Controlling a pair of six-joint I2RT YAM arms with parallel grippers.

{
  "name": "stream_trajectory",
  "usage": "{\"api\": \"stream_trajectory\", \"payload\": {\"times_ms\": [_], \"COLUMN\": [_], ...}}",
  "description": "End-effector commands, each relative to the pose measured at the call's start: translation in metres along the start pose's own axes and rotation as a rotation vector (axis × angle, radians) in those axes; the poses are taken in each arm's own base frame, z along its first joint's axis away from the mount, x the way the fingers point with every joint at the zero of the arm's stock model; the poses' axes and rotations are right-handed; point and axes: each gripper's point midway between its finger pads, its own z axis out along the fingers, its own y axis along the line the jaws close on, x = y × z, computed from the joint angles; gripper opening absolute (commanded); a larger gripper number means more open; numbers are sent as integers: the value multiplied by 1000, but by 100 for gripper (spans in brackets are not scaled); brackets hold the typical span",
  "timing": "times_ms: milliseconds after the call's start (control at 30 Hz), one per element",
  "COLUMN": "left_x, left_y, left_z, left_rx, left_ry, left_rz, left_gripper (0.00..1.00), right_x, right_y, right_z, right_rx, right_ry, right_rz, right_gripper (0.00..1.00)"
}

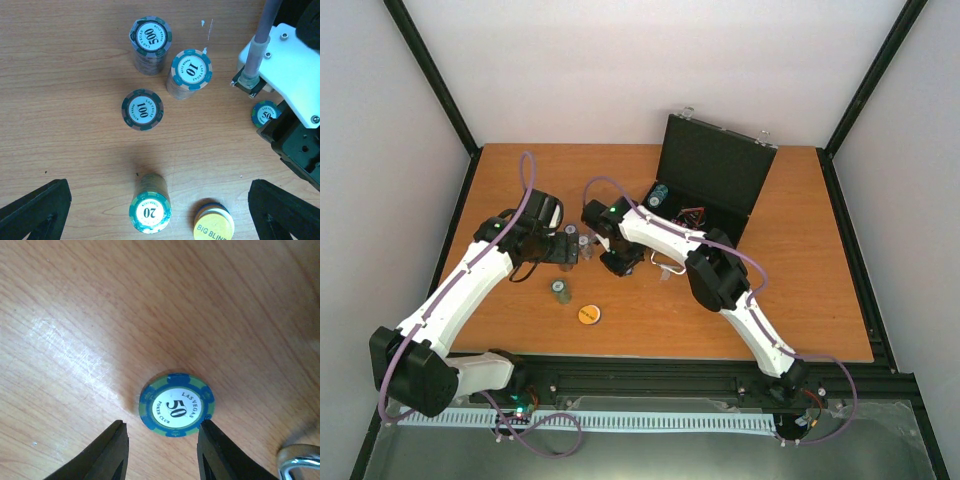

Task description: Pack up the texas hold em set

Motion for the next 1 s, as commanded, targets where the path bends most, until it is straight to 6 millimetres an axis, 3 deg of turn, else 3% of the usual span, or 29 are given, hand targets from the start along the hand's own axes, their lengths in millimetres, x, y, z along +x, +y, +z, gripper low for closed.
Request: {"api": "stream_trajectory", "payload": {"times_ms": [0, 200, 333, 467, 800, 867, 967], "left_x": [-5, -4, -4, -4, -6, -6, -6], "left_y": [-1, -2, -3, -2, -1, -2, -1], "left_z": [-3, -1, -2, -3, -5, -6, -6], "left_rx": [9, 16, 18, 15, 10, 11, 8], "left_ry": [-21, -17, -18, -19, -23, -23, -22], "left_rz": [-10, -14, -15, -13, -9, -8, -4], "left_gripper": [100, 100, 100, 100, 100, 100, 100], "right_x": [-3, -2, -6, -6, -2, -1, 3], "right_y": [-8, -12, -13, -12, -10, -10, -9], "right_z": [-32, -38, -28, -10, 32, 39, 45], "right_rx": [23, 33, 25, -4, -8, -8, -16], "right_ry": [-36, -42, -42, -11, 46, 53, 70], "right_rz": [17, 21, 22, 28, 42, 47, 48], "right_gripper": [41, 44, 73, 83, 82, 78, 60]}}
